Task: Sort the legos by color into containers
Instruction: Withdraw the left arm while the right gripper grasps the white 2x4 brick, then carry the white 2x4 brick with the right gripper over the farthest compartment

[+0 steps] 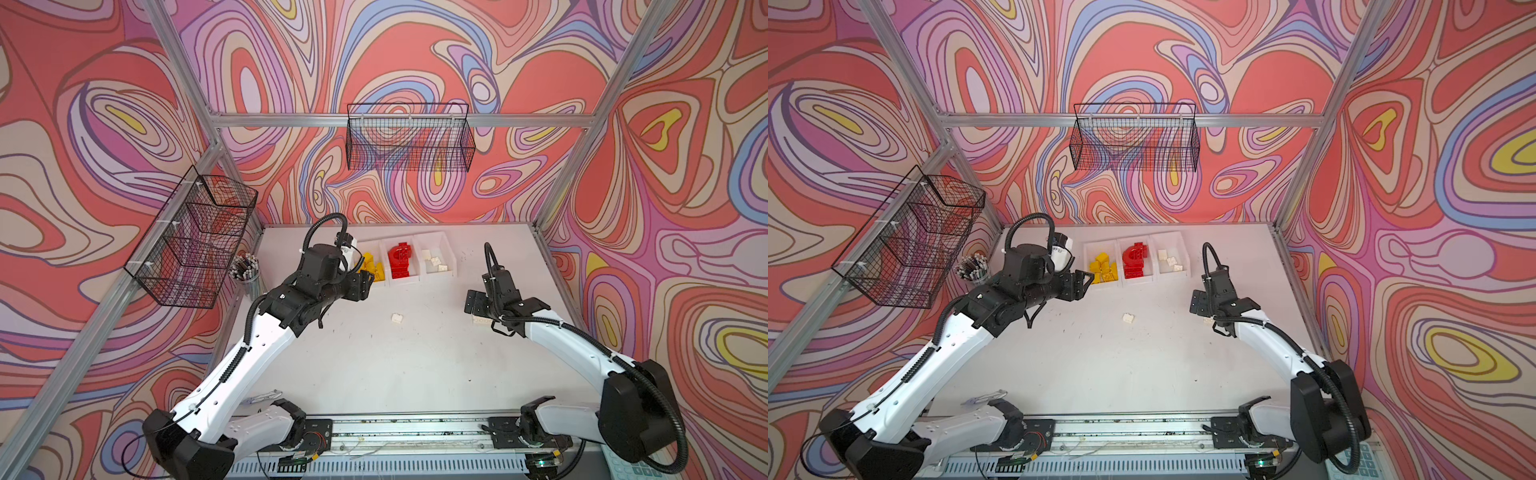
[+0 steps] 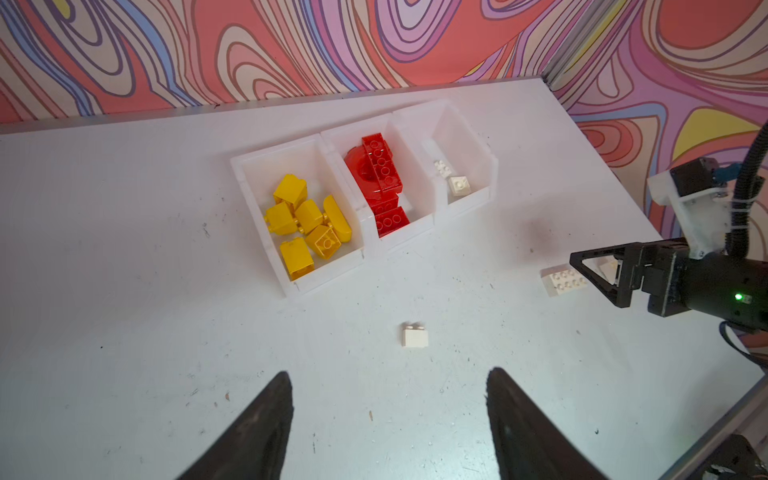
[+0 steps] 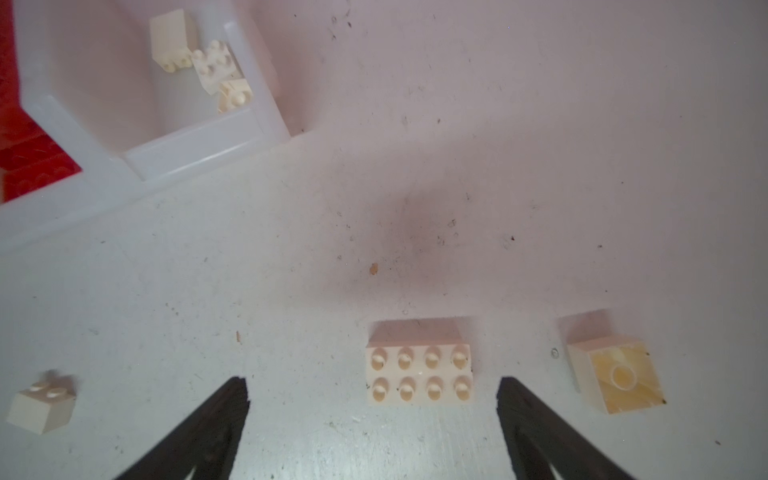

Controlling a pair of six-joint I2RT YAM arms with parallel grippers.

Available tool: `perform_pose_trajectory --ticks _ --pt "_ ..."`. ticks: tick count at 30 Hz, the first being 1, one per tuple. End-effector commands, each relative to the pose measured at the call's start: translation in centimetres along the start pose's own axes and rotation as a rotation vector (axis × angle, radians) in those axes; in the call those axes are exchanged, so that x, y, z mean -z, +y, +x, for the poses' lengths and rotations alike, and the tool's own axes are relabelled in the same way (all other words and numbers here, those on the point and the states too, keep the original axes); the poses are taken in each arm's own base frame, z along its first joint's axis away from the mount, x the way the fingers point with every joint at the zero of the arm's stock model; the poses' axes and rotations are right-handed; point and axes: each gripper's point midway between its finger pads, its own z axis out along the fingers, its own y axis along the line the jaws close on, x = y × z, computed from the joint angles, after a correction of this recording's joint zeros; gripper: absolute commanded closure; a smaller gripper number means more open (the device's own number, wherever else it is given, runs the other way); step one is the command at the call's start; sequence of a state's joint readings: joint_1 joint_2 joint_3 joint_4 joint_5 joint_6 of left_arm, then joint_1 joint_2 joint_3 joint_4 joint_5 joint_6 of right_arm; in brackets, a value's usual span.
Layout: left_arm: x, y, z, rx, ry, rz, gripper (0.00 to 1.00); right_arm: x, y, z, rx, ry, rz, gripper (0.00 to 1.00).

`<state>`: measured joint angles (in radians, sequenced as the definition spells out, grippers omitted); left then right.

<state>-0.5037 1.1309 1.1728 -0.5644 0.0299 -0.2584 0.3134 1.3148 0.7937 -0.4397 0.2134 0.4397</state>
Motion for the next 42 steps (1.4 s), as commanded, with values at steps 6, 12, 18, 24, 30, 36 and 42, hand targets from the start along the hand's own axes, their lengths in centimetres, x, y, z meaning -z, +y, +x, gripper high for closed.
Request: perform_pose_trajectory --ticks 6,12,18,24,30,36,42 --pt "-0.4 3.1 3.1 -0.021 0.012 -0.13 0.25 -2.8 -1.6 1.7 0.005 0.038 0.104 0.02" --pt "0.2 2.8 2.7 -0.014 -0.018 -0.114 0.25 -4.2 -1.7 3.0 0.001 0.079 0.114 0.02" --pt "0.6 2.9 2.6 -0.016 -0.023 -0.117 0.25 -4.9 -1.7 3.5 -0.012 0.101 0.119 0.02" --pt "0.6 2.9 2.7 -0.014 -0.023 -0.113 0.25 -5.6 -1.8 4.1 -0.023 0.116 0.123 0.02" --pt "0.6 2.9 2.7 -0.013 -0.022 -0.112 0.25 -6.3 -1.7 4.8 -0.03 0.136 0.122 0.02" --pt "0.7 2.8 2.7 -0.014 -0.025 -0.109 0.25 -6.5 -1.5 5.1 -0.034 0.145 0.11 0.17" --pt "0.7 2.8 2.7 -0.014 -0.024 -0.109 0.25 -6.7 -1.1 5.6 -0.041 0.164 0.083 0.37"
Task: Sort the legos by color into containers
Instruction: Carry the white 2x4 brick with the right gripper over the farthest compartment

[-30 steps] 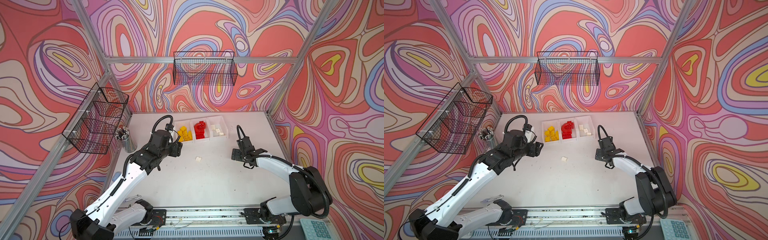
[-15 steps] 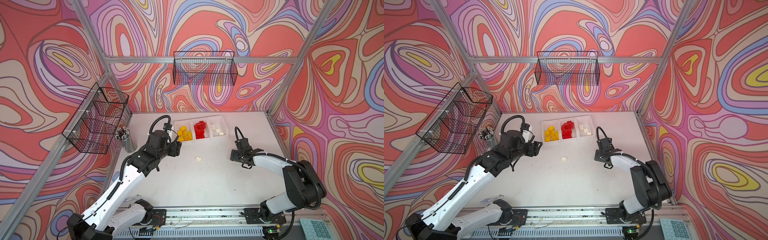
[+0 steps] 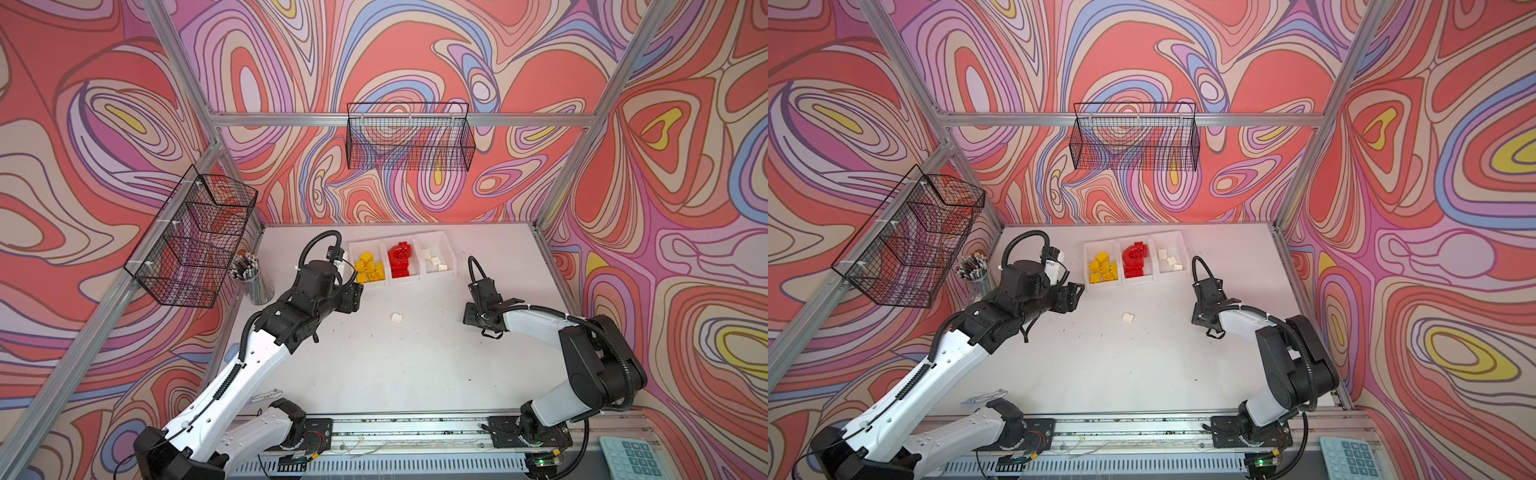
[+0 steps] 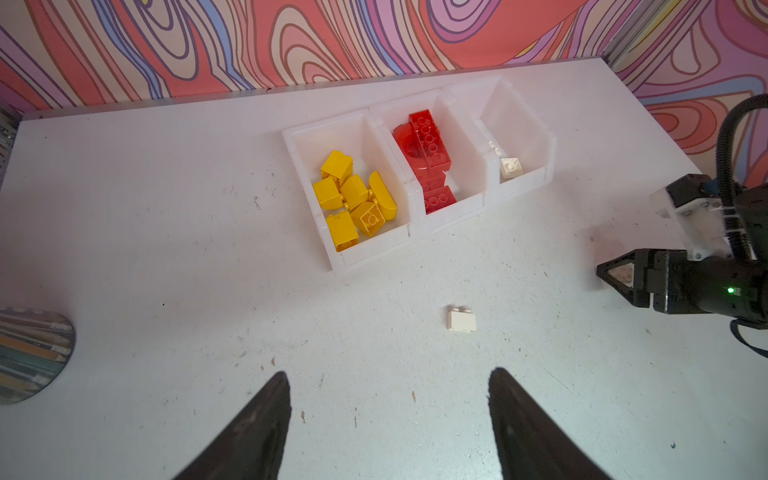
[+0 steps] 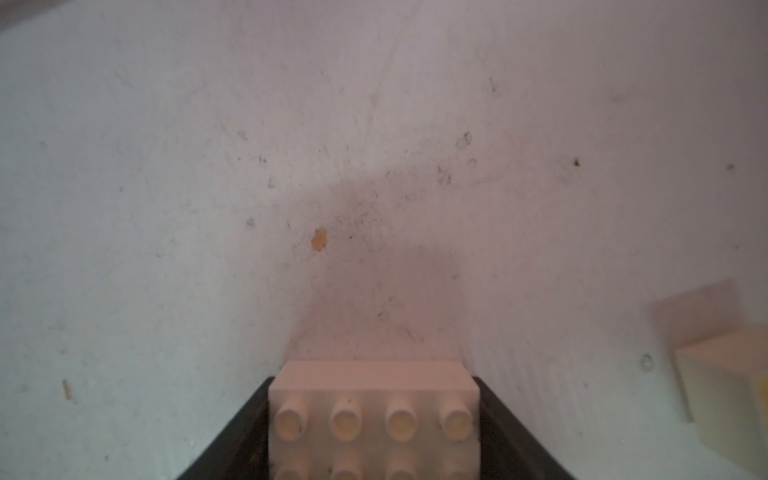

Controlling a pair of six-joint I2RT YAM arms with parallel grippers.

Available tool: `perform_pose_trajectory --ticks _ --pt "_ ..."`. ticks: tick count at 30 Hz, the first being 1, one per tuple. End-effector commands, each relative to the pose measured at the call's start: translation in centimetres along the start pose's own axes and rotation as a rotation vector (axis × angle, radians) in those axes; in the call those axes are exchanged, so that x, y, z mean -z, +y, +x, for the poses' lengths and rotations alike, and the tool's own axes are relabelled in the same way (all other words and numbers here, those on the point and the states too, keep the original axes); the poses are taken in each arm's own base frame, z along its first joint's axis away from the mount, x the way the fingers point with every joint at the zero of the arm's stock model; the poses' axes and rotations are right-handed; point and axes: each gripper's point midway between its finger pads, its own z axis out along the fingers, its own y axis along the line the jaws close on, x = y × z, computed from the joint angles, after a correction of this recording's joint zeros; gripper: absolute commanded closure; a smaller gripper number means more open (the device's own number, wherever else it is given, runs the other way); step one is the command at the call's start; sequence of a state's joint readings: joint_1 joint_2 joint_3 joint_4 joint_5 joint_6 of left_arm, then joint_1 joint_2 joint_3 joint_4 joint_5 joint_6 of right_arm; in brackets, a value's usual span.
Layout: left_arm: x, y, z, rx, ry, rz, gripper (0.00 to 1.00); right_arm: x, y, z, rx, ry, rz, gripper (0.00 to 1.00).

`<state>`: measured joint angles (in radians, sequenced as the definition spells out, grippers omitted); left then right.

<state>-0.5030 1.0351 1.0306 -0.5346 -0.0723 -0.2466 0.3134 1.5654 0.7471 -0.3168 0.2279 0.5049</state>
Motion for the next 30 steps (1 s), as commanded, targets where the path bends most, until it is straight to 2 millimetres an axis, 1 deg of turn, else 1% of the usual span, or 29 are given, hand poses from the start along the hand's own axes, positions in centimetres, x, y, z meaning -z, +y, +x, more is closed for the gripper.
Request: perform_pose_trajectory --ticks 1,7,10,15,17,20,23,26,30 --pt "0.3 0.2 -0.1 -0.001 -0.014 -0.007 0.25 -0.5 0.1 0.8 -0.011 0.028 -0.014 0.4" --pt "0.4 0.3 -0.2 0.001 -0.019 -0.007 0.25 0.1 0.5 0.6 -0.005 0.023 -0.032 0.55" --pt "0.5 0.2 -0.3 0.002 -0.022 -0.005 0.25 1.2 0.9 -0.2 0.003 -0.001 -0.053 0.57" --pt "0.6 0.3 -0.3 0.002 -0.026 -0.009 0.25 4.0 2.5 -2.2 0.002 -0.071 -0.151 0.57" --pt "0.6 0.3 -0.2 0.001 -0.024 -0.007 0.25 5.2 3.8 -3.4 0.013 -0.083 -0.208 0.56" --pt "0.5 0.2 -0.2 0.003 -0.02 -0.006 0.25 6.8 5.7 -5.6 0.041 -0.101 -0.274 0.56" --pt "0.3 0.3 0.0 0.003 -0.012 -0.01 0.25 8.9 7.5 -8.6 0.049 -0.148 -0.327 0.56" --pt "0.3 0.3 -0.1 0.002 -0.013 -0.012 0.25 10.8 9.9 -11.7 0.054 -0.191 -0.403 0.56" --pt "0.2 0.4 0.1 -0.001 -0.008 -0.013 0.26 12.1 13.0 -15.3 0.062 -0.218 -0.492 0.56"
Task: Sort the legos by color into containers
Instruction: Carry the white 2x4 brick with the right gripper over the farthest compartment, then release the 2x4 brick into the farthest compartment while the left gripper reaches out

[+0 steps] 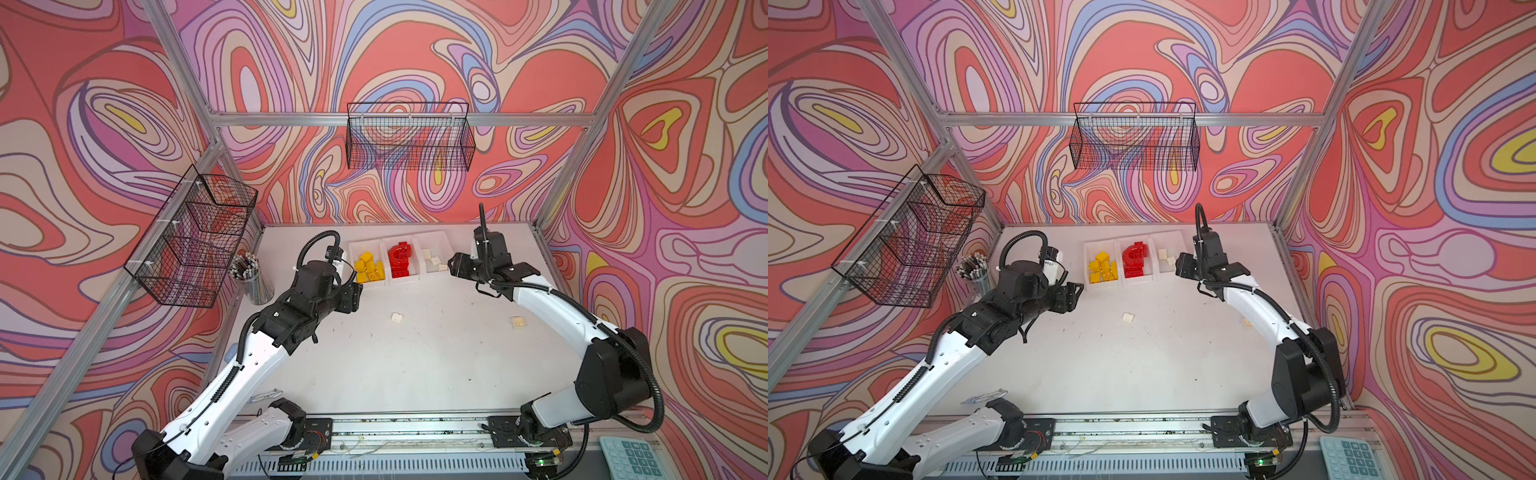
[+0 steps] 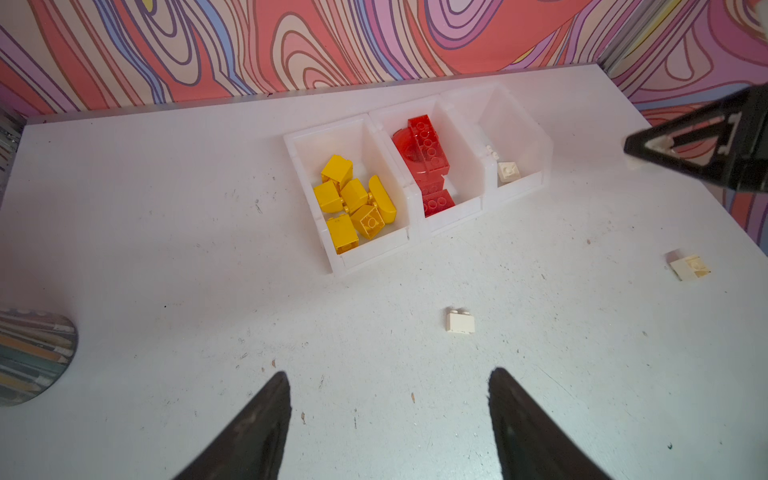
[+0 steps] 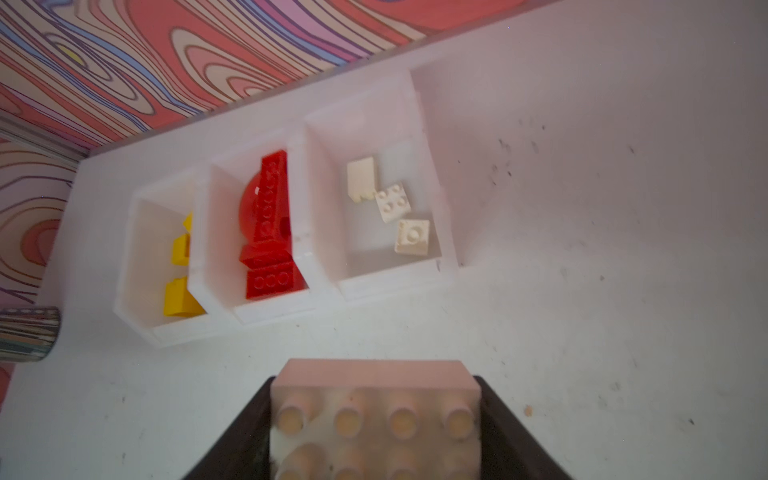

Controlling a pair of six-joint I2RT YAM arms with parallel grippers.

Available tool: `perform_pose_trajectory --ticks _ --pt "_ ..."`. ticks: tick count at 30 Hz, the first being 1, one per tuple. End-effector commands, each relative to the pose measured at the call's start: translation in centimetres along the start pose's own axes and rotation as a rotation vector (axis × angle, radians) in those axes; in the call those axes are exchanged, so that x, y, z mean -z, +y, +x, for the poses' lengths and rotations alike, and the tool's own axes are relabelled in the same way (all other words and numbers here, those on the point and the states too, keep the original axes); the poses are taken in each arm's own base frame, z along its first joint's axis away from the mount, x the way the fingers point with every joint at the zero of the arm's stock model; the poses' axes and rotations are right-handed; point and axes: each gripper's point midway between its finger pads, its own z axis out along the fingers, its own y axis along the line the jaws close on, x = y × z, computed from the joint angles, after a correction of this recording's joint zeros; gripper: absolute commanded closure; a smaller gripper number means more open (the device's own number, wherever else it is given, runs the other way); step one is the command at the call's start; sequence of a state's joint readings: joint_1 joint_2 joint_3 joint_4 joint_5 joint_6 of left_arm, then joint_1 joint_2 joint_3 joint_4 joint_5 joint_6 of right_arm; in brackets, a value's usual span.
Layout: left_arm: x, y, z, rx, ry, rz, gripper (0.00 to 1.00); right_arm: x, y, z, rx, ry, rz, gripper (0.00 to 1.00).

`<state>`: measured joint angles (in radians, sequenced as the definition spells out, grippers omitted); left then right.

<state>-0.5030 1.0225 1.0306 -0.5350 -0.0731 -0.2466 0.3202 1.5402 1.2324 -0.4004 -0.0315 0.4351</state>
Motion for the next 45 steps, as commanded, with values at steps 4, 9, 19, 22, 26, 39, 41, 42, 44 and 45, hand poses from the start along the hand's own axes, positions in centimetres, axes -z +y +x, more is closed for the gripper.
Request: perform_pose_trajectory --ticks 4,9,19,22,26,39,41,42,44,45 --pt "-0.9 0.1 0.9 -0.002 0.046 -0.005 0.25 -2.8 3.2 -3.0 0.025 0.019 -0.087 0.56" --pt "-2.1 -0.1 2.0 -0.005 0.12 -0.005 0.25 -6.5 3.8 -4.2 0.024 0.034 -0.084 0.56" --pt "-4.1 -1.1 3.8 -0.004 0.239 0.033 0.25 -13.0 -0.1 -3.6 0.061 0.057 0.072 0.55" --pt "-4.3 -1.3 4.0 -0.002 0.25 0.042 0.25 -14.1 -0.7 -3.6 0.055 0.065 0.082 0.52" --pt "-4.5 -1.6 4.2 0.004 0.263 0.06 0.25 -14.8 -1.0 -4.1 0.056 0.059 0.088 0.44" --pt "-4.5 -1.7 4.3 0.007 0.266 0.067 0.24 -12.8 0.1 -6.5 0.068 0.008 0.081 0.21" --pt "-4.5 -1.9 4.3 0.009 0.27 0.073 0.24 -11.9 0.3 -7.2 0.069 -0.01 0.076 0.2" --pt "-4.6 -1.9 4.4 0.011 0.273 0.076 0.24 -11.4 0.5 -7.4 0.07 -0.016 0.073 0.19" --pt "-4.7 -2.1 4.6 0.013 0.279 0.083 0.25 -10.1 0.8 -7.9 0.069 -0.034 0.062 0.19" --pt "-4.8 -2.3 4.6 0.011 0.284 0.088 0.25 -9.2 1.1 -8.2 0.068 -0.048 0.052 0.19"
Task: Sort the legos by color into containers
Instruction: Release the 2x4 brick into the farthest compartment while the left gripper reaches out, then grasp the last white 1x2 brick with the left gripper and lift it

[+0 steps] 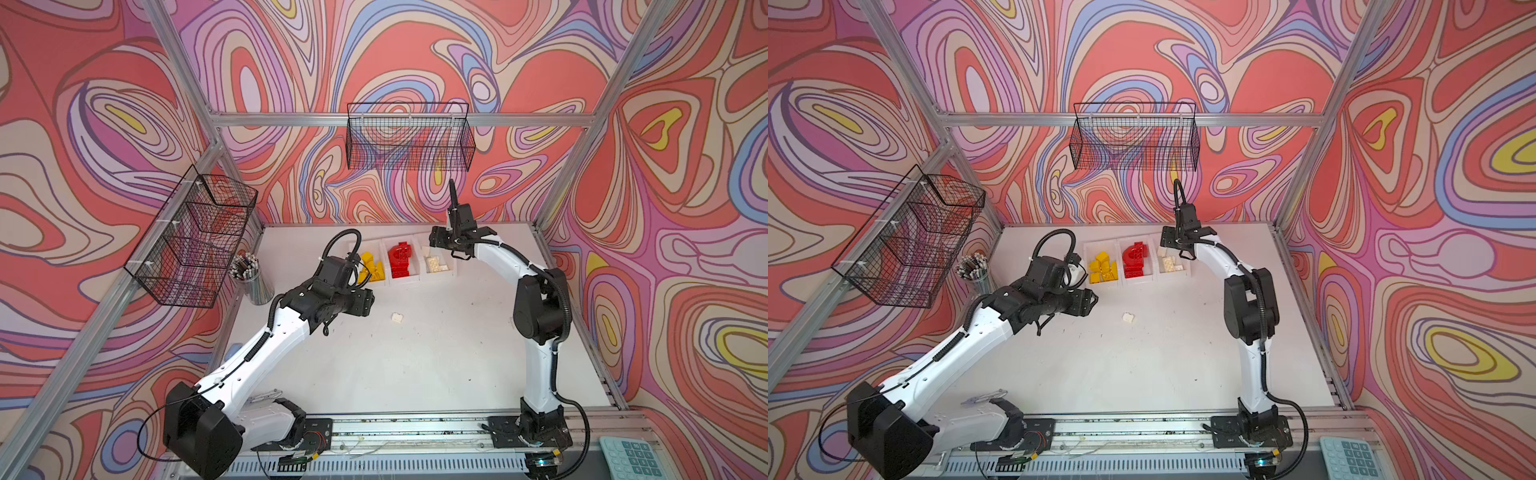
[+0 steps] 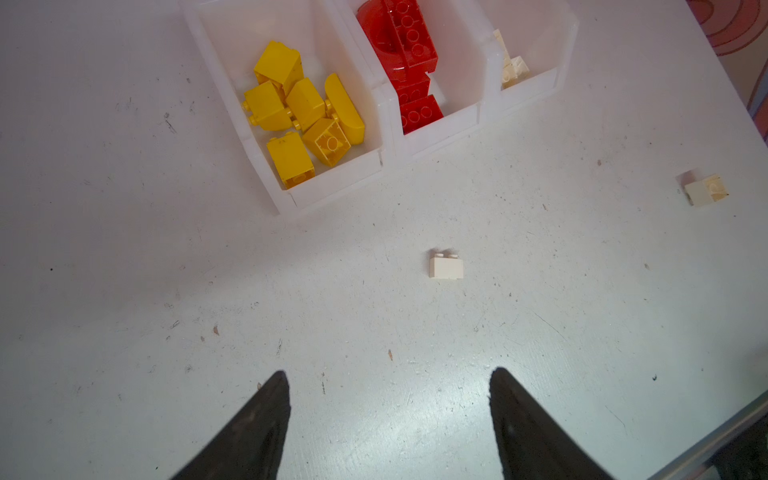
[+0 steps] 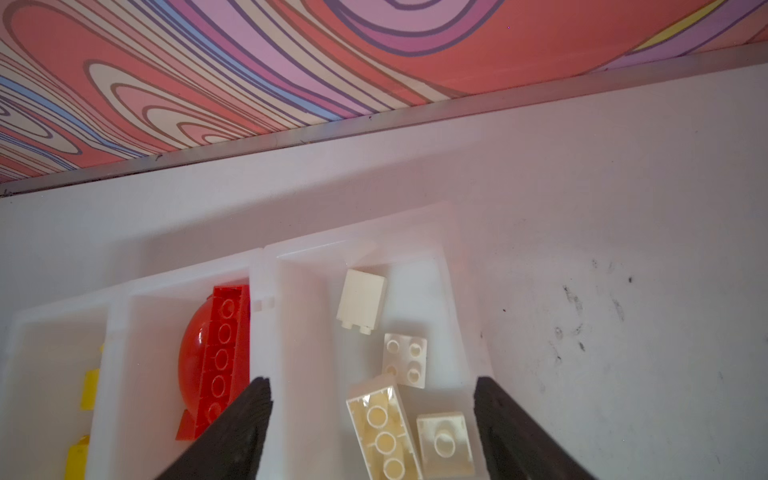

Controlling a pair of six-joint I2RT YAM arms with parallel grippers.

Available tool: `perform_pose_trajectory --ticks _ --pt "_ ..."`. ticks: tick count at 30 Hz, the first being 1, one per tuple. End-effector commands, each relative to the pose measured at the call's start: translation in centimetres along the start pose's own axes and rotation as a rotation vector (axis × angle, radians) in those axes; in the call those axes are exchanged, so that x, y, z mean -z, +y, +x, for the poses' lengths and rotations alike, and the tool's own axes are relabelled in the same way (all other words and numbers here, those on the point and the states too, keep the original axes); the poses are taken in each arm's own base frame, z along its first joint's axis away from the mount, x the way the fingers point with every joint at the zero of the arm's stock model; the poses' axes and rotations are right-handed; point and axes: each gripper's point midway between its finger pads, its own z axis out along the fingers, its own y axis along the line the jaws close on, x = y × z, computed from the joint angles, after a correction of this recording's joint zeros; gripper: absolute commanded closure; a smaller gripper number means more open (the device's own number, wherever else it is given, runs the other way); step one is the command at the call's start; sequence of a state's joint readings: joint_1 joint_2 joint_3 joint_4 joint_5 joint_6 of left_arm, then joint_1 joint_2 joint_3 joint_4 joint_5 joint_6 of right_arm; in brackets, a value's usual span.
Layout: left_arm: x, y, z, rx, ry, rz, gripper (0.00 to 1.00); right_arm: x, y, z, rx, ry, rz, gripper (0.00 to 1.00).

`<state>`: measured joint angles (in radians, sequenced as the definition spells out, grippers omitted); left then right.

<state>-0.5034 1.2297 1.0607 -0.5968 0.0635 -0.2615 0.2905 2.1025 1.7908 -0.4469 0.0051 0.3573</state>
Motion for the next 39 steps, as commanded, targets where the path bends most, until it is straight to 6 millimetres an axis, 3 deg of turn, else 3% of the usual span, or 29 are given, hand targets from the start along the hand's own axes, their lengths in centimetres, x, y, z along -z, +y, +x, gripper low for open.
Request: perform_pose_trajectory --ticks 1,6,9,12,15,23,39 --pt "0.0 -0.6 -0.1 0.003 0.022 0.017 0.25 4.8 1.0 -2.3 0.007 -0.076 -0.028 0.19" --pt "-0.6 -2.0 0.8 -0.049 0.053 0.013 0.25 9.6 1.5 -1.5 -0.021 -0.132 -0.108 0.19" --pt "-1.0 -3.1 1.0 -0.054 0.068 0.031 0.26 13.8 1.7 -1.0 -0.049 -0.222 -0.175 0.19" --pt "-1.5 -4.1 0.9 -0.054 0.085 0.052 0.27 17.9 1.5 1.1 -0.091 -0.34 -0.273 0.19" --pt "-2.4 -4.6 0.8 -0.048 0.115 0.048 0.29 20.1 0.7 3.6 -0.117 -0.376 -0.314 0.18" --pt "-6.6 -5.9 2.1 -0.04 0.206 0.027 0.3 20.5 -1.5 9.6 -0.16 -0.35 -0.329 0.17" --pt "-14.5 -6.2 5.8 -0.124 0.378 -0.013 0.37 17.7 -2.7 14.2 -0.137 -0.235 -0.308 0.14"
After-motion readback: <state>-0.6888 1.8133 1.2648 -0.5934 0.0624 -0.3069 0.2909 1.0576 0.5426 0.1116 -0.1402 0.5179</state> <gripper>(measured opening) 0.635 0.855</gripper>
